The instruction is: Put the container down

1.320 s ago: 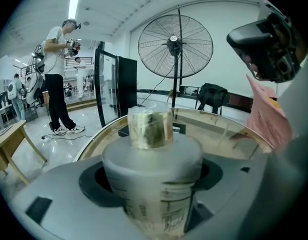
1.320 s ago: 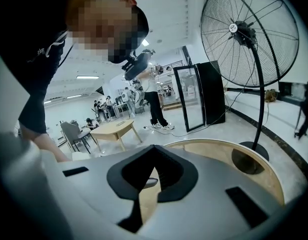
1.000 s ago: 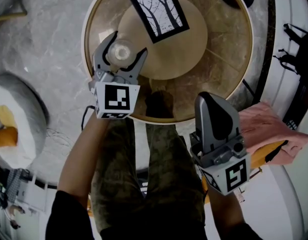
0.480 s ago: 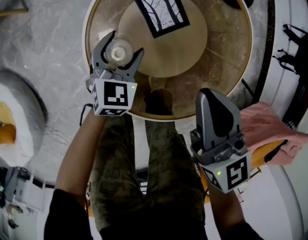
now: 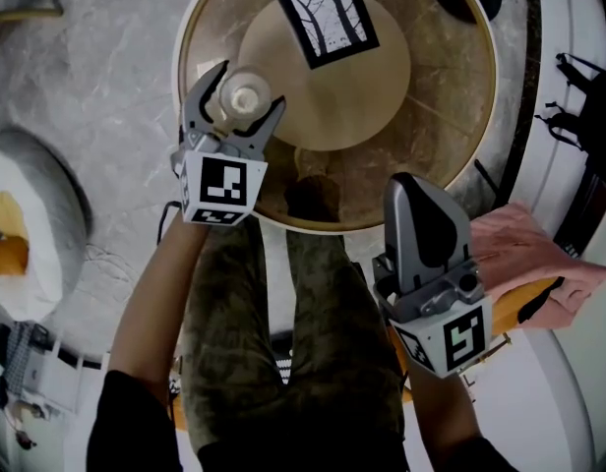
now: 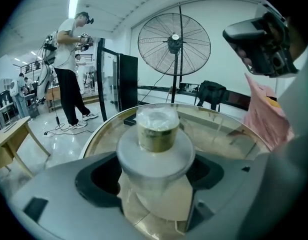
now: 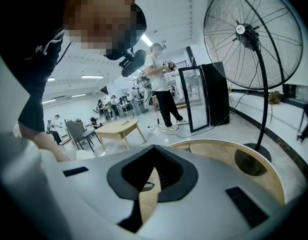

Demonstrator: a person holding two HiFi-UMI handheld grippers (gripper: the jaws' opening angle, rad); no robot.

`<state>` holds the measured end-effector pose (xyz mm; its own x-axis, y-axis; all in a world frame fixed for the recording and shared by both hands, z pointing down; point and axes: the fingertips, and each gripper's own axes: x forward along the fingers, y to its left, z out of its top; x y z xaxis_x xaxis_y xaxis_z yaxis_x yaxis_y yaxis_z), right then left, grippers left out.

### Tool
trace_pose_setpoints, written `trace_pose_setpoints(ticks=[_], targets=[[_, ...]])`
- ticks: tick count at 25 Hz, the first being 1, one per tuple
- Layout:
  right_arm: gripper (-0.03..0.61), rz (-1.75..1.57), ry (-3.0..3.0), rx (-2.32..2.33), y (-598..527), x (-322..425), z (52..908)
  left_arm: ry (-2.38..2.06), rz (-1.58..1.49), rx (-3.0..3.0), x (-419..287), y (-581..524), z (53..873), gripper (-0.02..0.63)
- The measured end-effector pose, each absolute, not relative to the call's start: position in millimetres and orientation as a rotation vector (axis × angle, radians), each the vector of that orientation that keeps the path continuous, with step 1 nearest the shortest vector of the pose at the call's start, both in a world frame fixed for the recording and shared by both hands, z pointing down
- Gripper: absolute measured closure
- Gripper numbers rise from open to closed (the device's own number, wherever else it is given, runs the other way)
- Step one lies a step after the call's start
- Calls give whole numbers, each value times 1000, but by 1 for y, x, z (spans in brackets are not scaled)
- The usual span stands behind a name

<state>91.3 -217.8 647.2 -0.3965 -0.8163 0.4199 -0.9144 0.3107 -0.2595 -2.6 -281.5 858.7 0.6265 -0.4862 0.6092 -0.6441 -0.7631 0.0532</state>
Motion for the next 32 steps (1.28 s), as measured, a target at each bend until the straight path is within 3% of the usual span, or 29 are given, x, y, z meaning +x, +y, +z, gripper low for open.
trace_pose_setpoints(ticks=[6,11,17,22,26,28,29,32], targets=[[557,674,-2364,1592,-215,91,627,-918,825,2538,-22,-265,838,239],[557,664,-2368,1621,-222,98,592,-969,635,2504,-56,-256,770,241],[557,616,-2203,1709,-223,119,528,-1039,409,2483,-66,-260,609,242],[557,580,-2242,1722,-208,132,419,-975,198,2499,-27,-254,427,247],[557,540,-2274,1749,-205,133,348,-999,165,2533,-23,-250,333,374],[557,504,-2305,1764,-215,122,319,-1069,194,2536,-38,-258,304,510],[557,476,-2316,1774,-219,118,302,-1092,188,2550,-44,-260,288,545],[557,379,-2324,1829,-228,116,252,-1072,143,2635,-50,-261,244,578]])
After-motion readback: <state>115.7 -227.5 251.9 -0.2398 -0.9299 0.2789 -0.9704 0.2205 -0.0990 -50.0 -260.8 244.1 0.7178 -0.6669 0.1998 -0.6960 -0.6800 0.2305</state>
